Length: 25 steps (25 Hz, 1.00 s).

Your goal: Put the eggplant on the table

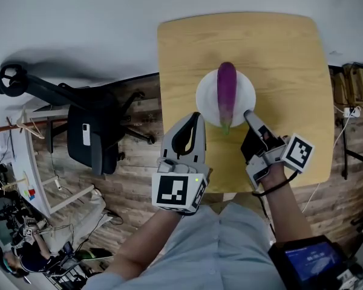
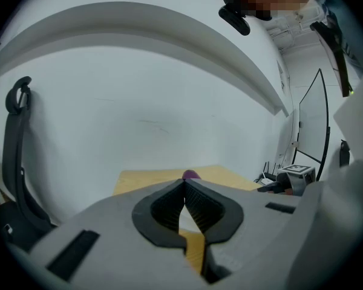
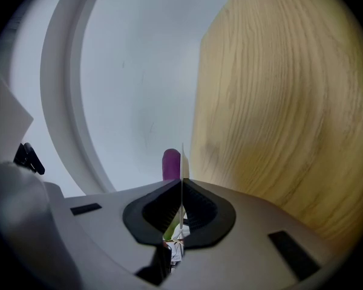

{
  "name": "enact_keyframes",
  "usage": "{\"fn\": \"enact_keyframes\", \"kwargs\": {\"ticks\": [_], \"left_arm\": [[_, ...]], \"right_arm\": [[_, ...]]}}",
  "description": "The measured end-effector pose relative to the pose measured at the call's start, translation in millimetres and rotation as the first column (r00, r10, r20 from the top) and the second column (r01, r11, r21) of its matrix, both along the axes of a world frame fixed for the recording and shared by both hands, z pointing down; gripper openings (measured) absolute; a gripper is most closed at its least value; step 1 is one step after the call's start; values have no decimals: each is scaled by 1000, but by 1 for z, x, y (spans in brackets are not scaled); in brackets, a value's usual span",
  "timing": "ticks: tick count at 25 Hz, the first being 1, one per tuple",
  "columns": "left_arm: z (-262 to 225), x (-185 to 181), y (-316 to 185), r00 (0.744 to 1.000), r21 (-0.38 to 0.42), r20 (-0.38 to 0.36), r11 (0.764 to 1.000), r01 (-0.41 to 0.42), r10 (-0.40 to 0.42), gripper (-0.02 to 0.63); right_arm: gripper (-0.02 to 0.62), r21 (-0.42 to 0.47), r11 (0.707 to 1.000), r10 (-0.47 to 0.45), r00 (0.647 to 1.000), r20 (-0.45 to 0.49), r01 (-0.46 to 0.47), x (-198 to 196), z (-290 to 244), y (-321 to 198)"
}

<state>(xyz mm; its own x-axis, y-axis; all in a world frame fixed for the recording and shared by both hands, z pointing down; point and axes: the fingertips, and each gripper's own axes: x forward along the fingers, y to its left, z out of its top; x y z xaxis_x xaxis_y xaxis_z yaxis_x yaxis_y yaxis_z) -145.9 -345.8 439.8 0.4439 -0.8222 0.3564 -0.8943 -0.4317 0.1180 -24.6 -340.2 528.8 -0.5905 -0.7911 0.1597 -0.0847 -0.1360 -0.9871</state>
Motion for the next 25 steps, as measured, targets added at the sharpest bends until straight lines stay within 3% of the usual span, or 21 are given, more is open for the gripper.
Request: {"fn": "enact_keyframes", "kwargs": {"ticks": [14, 25], "left_arm": [[43, 9, -39, 998, -66, 1, 996, -56, 56, 6], [57, 11, -51, 999, -90, -1, 995, -51, 51, 6]], "right_arm": [[8, -87, 995, 51, 999, -3, -51, 6, 42, -10], [8, -130, 990, 50, 999, -17, -52, 14, 60, -13]]}}
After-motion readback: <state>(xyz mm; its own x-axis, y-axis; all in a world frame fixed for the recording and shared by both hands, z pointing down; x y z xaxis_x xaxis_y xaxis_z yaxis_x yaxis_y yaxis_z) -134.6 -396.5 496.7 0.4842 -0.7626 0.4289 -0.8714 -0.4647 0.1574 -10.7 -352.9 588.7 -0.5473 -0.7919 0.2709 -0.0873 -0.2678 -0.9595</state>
